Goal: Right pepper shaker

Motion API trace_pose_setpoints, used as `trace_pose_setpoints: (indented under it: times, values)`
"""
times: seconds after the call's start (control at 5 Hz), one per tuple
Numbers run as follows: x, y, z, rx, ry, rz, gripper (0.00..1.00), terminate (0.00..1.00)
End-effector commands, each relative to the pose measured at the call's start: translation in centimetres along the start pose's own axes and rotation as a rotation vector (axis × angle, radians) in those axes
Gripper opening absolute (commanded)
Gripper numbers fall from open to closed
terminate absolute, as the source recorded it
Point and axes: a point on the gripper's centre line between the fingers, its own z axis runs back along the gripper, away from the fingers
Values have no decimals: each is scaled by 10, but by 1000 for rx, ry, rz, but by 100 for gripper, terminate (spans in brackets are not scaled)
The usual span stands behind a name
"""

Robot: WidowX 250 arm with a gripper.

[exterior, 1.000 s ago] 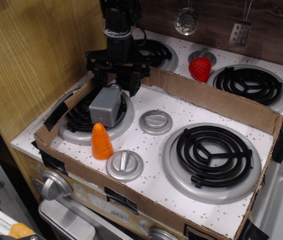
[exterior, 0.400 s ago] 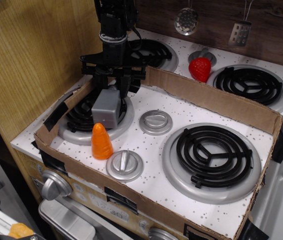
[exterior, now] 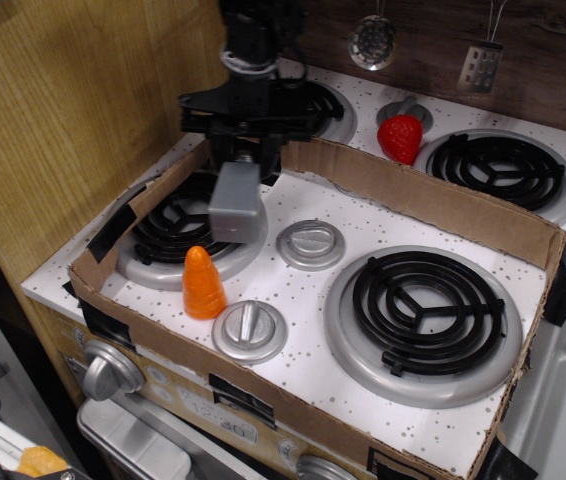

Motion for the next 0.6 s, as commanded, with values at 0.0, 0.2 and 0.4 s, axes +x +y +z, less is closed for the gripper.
trace_pose_setpoints:
  times: [0.0, 0.2, 0.4]
  values:
    - [16, -14, 53, 5, -297, 90, 0, 0]
    - [15, -19, 60, 3, -412, 114, 0, 0]
    - [17, -20, 61, 5, -534, 152, 0, 0]
